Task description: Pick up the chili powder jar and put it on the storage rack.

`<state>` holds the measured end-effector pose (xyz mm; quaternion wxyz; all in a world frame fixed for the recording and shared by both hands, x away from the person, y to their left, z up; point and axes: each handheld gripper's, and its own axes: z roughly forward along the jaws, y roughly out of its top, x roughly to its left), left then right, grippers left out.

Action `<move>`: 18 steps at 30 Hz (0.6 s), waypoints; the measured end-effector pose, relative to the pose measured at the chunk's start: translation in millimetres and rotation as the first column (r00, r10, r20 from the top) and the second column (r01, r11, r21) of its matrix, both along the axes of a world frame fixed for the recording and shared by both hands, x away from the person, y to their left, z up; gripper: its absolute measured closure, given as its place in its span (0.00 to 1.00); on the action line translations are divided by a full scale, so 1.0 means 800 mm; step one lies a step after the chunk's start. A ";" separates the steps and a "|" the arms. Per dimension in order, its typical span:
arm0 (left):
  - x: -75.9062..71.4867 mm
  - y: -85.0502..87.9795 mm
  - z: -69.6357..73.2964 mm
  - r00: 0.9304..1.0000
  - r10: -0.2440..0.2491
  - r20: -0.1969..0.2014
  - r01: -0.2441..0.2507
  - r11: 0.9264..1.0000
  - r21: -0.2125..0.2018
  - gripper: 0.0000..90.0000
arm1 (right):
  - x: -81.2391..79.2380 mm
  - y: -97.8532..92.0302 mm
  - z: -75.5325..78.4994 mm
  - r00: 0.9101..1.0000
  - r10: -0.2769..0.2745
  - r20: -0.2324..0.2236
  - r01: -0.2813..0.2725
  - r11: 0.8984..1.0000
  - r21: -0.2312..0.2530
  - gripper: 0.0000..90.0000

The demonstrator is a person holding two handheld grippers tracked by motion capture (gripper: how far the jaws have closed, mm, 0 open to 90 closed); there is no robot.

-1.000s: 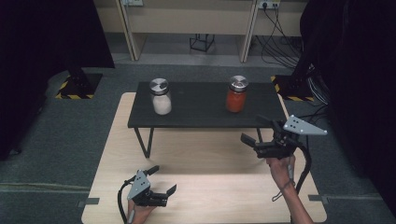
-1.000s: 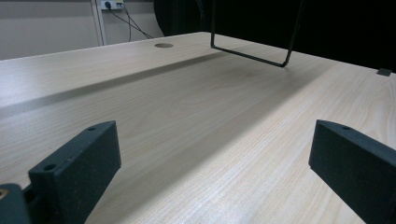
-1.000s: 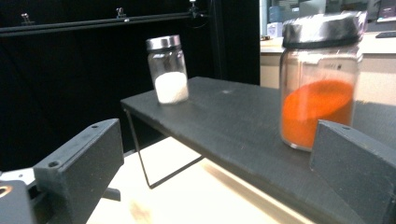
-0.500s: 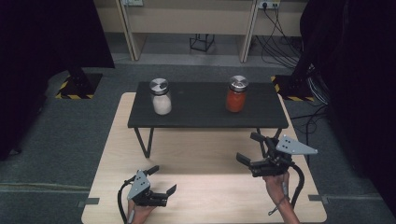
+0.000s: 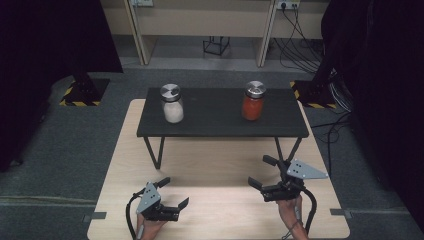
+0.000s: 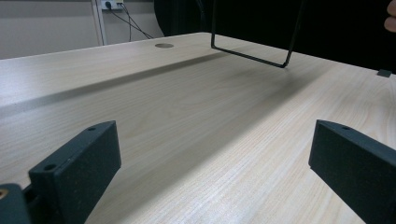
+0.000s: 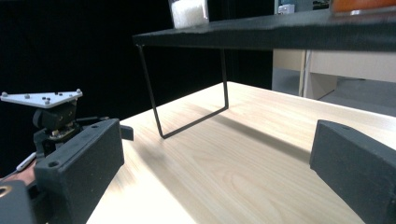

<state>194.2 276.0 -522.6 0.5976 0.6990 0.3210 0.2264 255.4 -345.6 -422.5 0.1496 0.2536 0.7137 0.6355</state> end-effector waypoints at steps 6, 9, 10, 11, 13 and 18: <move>0.000 0.000 0.000 1.000 0.001 0.000 -0.001 1.000 0.000 0.02 | -0.002 0.001 -0.012 1.000 -0.007 -0.009 0.007 1.000 0.000 0.03; 0.000 0.000 0.000 1.000 0.000 -0.001 0.000 1.000 -0.001 0.02 | -0.004 0.002 -0.018 1.000 -0.008 -0.009 0.008 1.000 0.000 0.03; 0.000 0.000 0.000 1.000 0.000 -0.002 0.000 1.000 -0.001 0.02 | -0.004 0.002 -0.020 1.000 -0.009 -0.010 0.009 1.000 0.000 0.03; 0.000 0.000 0.000 1.000 0.000 -0.002 0.000 1.000 -0.001 0.02 | -0.004 0.002 -0.020 1.000 -0.009 -0.010 0.009 1.000 0.000 0.03; 0.000 0.000 0.000 1.000 0.000 -0.002 0.000 1.000 0.000 0.02 | -0.005 0.003 -0.025 1.000 -0.007 -0.012 0.007 1.000 0.000 0.03; 0.001 0.000 0.000 1.000 -0.001 -0.004 0.001 1.000 -0.001 0.02 | -0.006 0.007 -0.035 1.000 -0.011 -0.023 0.011 1.000 -0.004 0.03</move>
